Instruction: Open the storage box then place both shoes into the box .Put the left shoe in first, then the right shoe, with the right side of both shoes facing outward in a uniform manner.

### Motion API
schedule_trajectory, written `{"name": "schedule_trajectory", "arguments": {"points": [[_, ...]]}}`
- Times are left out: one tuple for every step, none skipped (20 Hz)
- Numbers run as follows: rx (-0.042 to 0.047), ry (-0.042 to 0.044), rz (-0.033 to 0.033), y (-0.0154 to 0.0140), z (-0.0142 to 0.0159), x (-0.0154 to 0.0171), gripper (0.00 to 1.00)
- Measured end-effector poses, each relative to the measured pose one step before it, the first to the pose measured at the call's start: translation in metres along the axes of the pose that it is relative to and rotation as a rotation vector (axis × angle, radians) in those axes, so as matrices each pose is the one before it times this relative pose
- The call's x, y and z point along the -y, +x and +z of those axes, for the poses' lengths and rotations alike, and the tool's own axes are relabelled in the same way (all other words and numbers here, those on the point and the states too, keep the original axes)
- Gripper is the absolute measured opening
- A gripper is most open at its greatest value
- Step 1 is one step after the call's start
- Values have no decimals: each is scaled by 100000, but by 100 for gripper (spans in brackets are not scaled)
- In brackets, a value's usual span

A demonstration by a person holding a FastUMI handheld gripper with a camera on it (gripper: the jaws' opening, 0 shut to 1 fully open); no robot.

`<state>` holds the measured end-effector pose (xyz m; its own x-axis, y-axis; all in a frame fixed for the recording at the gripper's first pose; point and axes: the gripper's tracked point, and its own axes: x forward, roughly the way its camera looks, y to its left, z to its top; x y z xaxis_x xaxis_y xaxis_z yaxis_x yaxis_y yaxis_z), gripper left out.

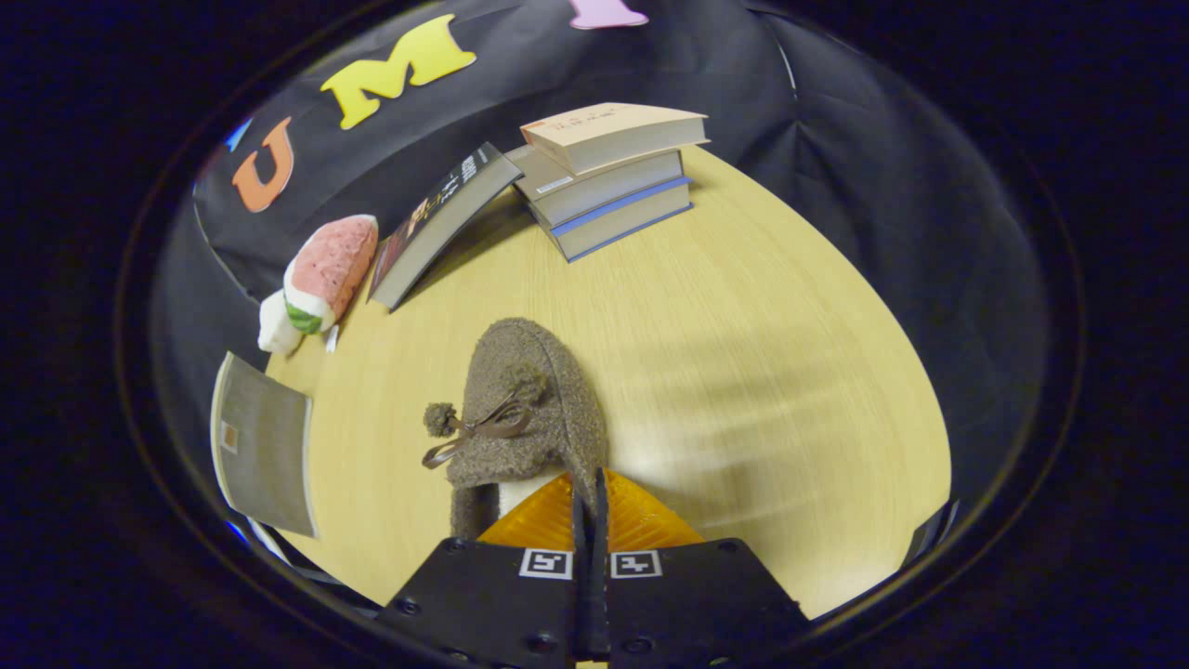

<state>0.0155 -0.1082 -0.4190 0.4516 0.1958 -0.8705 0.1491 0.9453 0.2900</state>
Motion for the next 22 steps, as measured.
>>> {"name": "schedule_trajectory", "arguments": {"points": [[-391,2856,657,-710,-310,-534,0],[765,2226,-37,-728,23,-496,0],[1365,1240,-95,-869,29,-693,0],[1419,729,160,-1019,68,-905,0],[1285,778,292,-1030,26,-1149,0],[1138,899,543,-1093,12,-1361,1],[1334,1270,664,-1088,31,-1537,0],[1510,1026,849,-1056,20,-1729,0],[1399,653,823,-1014,-43,-1879,0],[1326,560,763,-876,-103,-2033,0],[1219,351,1014,-767,-131,-2145,0],[1084,310,870,-728,-194,-2269,0],[1167,403,571,-585,-192,-2130,0],[1411,755,731,-596,-159,-2264,0],[1124,390,1150,-365,-100,-2378,0],[1074,222,948,-273,-286,-2291,0],[983,96,164,-708,-739,-2539,0],[914,122,-349,-207,-503,-1901,1],[232,-250,88,91,-674,-1891,0],[-649,-448,645,90,-886,-1931,0],[-1274,-275,893,396,-972,-1824,0],[-1508,-535,786,469,-1148,-1798,0]]}}
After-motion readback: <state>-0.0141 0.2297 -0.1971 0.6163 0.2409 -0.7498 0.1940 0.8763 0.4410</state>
